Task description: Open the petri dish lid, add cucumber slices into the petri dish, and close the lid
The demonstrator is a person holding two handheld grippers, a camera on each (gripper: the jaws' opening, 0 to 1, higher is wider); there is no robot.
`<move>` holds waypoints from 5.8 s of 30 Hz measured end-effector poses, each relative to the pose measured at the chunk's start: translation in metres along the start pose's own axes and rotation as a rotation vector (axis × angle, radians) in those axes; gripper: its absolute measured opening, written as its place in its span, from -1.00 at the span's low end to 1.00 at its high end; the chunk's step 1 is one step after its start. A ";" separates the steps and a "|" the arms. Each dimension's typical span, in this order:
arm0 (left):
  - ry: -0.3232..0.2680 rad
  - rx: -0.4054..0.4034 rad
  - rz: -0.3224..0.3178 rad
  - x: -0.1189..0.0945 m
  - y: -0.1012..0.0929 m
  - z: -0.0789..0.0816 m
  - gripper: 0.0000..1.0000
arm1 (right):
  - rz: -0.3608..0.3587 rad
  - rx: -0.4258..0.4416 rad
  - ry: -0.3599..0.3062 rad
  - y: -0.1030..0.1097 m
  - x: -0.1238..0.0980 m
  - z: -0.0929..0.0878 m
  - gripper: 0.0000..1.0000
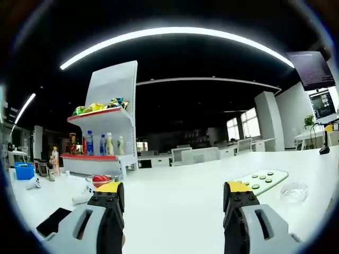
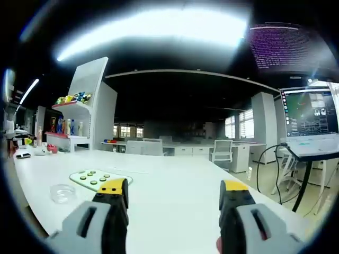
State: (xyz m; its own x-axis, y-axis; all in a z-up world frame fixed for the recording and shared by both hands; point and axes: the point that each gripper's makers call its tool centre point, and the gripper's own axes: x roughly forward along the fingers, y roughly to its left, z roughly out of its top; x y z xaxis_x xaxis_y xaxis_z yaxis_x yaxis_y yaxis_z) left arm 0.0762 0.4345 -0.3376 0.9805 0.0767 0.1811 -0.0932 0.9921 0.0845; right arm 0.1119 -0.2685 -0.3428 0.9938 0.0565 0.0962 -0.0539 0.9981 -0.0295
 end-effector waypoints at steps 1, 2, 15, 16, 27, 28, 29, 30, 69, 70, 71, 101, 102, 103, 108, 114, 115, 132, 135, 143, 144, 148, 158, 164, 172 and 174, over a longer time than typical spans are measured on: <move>-0.001 -0.001 0.000 0.000 -0.001 0.000 0.53 | 0.000 0.001 -0.001 0.000 0.000 0.000 0.38; -0.003 -0.001 -0.001 0.000 -0.001 0.001 0.53 | -0.001 0.002 -0.002 -0.001 0.000 0.000 0.38; -0.013 0.007 0.012 -0.002 0.001 0.007 0.52 | -0.022 0.008 -0.006 -0.010 -0.004 0.001 0.37; -0.012 0.010 0.012 -0.002 0.001 0.007 0.52 | -0.023 0.008 -0.005 -0.010 -0.004 0.000 0.37; -0.016 0.009 0.014 -0.005 0.001 0.008 0.51 | -0.027 0.007 -0.009 -0.012 -0.011 0.002 0.36; -0.015 0.010 0.015 -0.006 0.001 0.008 0.51 | -0.028 0.009 -0.011 -0.012 -0.012 0.003 0.36; -0.016 0.005 0.015 -0.006 0.001 0.008 0.51 | -0.029 0.011 -0.013 -0.013 -0.013 0.003 0.36; -0.017 0.000 0.015 -0.006 0.001 0.008 0.51 | -0.031 0.013 -0.014 -0.013 -0.013 0.003 0.36; -0.053 -0.120 -0.198 -0.001 -0.026 0.009 0.51 | 0.074 -0.028 0.048 -0.009 -0.019 -0.007 0.39; -0.059 -0.126 -0.211 -0.001 -0.028 0.010 0.51 | 0.090 -0.022 0.041 -0.007 -0.019 -0.005 0.40; -0.063 -0.129 -0.230 -0.001 -0.032 0.012 0.51 | 0.101 -0.018 0.039 -0.005 -0.019 -0.004 0.41; -0.085 -0.086 -0.621 -0.033 -0.076 0.037 0.54 | 0.498 0.001 -0.047 0.066 -0.025 0.026 0.55; -0.080 -0.081 -0.638 -0.033 -0.079 0.035 0.54 | 0.522 0.004 -0.052 0.070 -0.026 0.026 0.55; -0.073 -0.078 -0.657 -0.034 -0.081 0.032 0.55 | 0.550 0.008 -0.053 0.075 -0.027 0.026 0.55; -0.053 -0.076 -0.726 -0.035 -0.092 0.025 0.62 | 0.720 -0.018 -0.040 0.103 -0.036 0.021 0.60; -0.042 -0.081 -0.808 -0.039 -0.106 0.022 0.61 | 0.787 -0.045 -0.025 0.121 -0.036 0.019 0.60; -0.040 -0.083 -0.816 -0.039 -0.108 0.022 0.61 | 0.801 -0.047 -0.021 0.123 -0.036 0.019 0.60; 0.061 -0.037 -1.034 -0.040 -0.146 -0.002 0.63 | 1.025 -0.073 0.061 0.166 -0.027 0.003 0.60; 0.082 -0.026 -1.055 -0.037 -0.153 -0.008 0.64 | 1.043 -0.081 0.067 0.171 -0.024 0.001 0.60; 0.101 -0.016 -1.095 -0.029 -0.163 -0.013 0.64 | 1.092 -0.107 0.111 0.182 -0.017 -0.014 0.60; 0.101 -0.016 -1.099 -0.028 -0.164 -0.014 0.64 | 1.098 -0.110 0.111 0.186 -0.017 -0.014 0.60; 0.109 -0.018 -1.116 -0.023 -0.170 -0.021 0.64 | 1.123 -0.113 0.112 0.199 -0.014 -0.018 0.60; 0.140 -0.016 -1.161 -0.016 -0.191 -0.033 0.63 | 1.182 -0.113 0.150 0.225 -0.002 -0.035 0.60; 0.156 -0.006 -1.190 -0.013 -0.203 -0.040 0.63 | 1.212 -0.130 0.175 0.236 0.004 -0.043 0.60; 0.160 -0.013 -1.231 -0.012 -0.227 -0.044 0.62 | 1.246 -0.124 0.188 0.252 0.008 -0.047 0.57; 0.161 -0.020 -1.240 -0.012 -0.233 -0.045 0.62 | 1.251 -0.121 0.188 0.255 0.009 -0.048 0.58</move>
State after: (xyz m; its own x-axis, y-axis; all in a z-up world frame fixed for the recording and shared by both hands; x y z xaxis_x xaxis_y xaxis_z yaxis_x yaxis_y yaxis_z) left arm 0.0943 0.2072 -0.4037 0.4157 -0.8999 -0.1317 0.9089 0.4056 0.0971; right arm 0.1115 -0.0147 -0.3971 0.2703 0.9408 -0.2044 -0.9623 0.2571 -0.0892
